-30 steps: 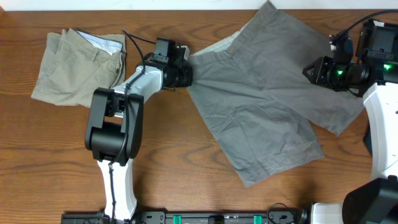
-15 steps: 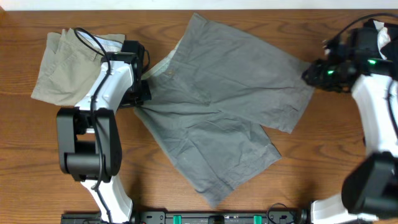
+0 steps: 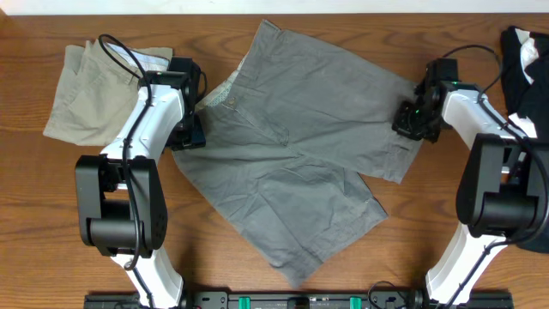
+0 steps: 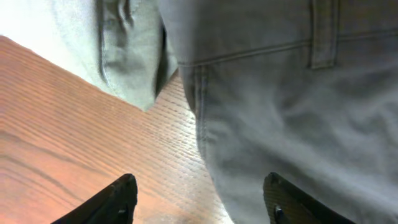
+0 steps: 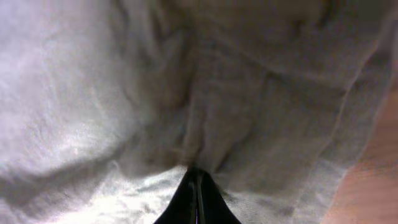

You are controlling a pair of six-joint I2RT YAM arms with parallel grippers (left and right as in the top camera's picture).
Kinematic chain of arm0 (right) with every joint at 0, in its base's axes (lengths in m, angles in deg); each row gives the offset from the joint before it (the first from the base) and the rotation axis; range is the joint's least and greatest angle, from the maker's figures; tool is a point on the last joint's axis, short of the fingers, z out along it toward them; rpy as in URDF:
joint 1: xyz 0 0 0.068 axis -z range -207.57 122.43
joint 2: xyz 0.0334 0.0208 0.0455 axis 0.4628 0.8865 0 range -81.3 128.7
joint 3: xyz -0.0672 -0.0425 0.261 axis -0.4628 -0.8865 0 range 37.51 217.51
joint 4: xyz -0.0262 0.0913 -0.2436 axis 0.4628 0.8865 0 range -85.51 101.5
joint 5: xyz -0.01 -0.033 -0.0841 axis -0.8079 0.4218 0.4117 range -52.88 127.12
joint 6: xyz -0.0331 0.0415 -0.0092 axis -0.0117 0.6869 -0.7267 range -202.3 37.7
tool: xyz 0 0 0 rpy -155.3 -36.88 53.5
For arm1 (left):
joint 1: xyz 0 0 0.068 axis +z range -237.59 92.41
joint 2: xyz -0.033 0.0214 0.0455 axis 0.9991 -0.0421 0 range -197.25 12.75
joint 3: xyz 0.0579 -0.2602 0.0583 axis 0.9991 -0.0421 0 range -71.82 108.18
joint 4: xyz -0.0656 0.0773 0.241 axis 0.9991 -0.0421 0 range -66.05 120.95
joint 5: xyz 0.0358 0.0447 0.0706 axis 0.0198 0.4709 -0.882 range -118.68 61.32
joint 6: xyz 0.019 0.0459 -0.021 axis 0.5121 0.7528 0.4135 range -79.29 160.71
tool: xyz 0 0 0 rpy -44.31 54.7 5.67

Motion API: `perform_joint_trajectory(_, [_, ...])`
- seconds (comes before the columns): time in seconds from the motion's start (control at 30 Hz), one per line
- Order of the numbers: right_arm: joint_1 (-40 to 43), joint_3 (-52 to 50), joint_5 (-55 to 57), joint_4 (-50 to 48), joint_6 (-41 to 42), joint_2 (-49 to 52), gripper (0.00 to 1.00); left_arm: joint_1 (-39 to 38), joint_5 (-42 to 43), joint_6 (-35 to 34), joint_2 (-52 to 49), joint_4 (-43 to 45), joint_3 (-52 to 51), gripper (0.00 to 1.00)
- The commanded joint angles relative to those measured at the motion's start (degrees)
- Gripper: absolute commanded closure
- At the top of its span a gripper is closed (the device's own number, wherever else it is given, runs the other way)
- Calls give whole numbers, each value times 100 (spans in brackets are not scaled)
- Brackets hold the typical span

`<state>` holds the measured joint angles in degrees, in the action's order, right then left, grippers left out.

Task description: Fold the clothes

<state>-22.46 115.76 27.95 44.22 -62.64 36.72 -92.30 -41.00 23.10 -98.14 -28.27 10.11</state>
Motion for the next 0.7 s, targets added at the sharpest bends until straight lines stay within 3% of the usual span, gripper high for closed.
perform_joint_trajectory(0.0, [101,-76,833,-332,256,590,99,9,-125,85,221,-57,-37,30])
perform_joint_trajectory(0.13, [173,-74,1609,-918,450,909,99,9,-125,85,310,-20,-37,21])
perform_joint_trajectory(0.27, [461,70,1401,-1580,472,1084,99,9,-103,83,321,22,-35,14])
perform_joint_trajectory(0.43, [750,308,-343,-2726,-120,1078,98,9,393,105,321,177,-35,12])
perform_joint_trajectory(0.6, [1014,651,-1971,-2817,-151,793,90,9,588,107,321,227,-35,12])
perform_joint_trajectory(0.63, [1091,686,-2240,-2765,-153,651,87,9,590,151,326,195,-35,14])
perform_joint_trajectory(0.67, [1165,691,-2448,-2697,-157,479,85,9,588,157,339,138,-28,21])
